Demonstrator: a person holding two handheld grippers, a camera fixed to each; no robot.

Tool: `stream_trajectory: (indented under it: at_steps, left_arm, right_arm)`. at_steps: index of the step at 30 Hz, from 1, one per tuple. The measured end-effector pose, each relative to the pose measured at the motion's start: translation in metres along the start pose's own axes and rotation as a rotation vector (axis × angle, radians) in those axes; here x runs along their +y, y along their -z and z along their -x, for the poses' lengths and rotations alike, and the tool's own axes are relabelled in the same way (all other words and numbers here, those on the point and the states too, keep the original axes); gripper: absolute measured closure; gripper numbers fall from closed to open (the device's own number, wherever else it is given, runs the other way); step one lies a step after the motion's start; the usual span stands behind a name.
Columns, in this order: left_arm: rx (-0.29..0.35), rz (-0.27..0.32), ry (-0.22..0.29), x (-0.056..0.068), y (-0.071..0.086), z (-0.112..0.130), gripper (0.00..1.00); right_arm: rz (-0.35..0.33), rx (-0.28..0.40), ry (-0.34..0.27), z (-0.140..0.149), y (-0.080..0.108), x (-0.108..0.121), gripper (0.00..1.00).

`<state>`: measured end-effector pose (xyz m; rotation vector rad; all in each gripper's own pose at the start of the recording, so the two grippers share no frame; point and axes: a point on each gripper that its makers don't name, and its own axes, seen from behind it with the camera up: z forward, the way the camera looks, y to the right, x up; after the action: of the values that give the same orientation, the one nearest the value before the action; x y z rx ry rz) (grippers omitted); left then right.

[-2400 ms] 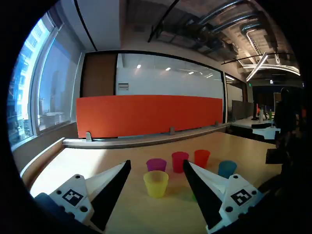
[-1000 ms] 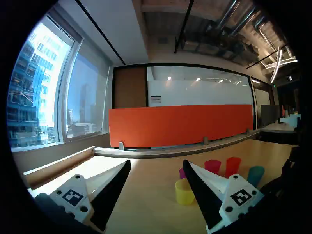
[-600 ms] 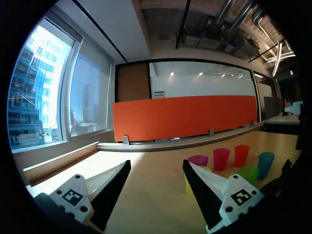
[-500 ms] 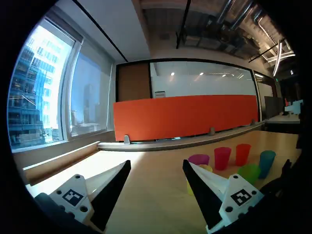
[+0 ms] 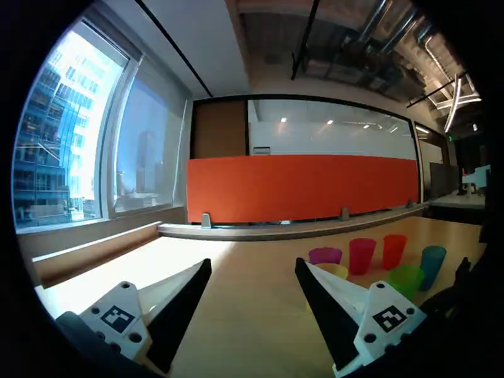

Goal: Pour water

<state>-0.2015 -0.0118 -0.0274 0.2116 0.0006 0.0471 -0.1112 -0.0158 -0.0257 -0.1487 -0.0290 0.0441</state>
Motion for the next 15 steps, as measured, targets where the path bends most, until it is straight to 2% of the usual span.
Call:
stream_trajectory:
  at_steps: [15]
  left_arm:
    - [-0.023,0.004,0.025,-0.001,-0.004,0.012,0.01]
  right_arm:
    - [0.006,-0.005,0.008,0.001,-0.001,-0.001,0.0]
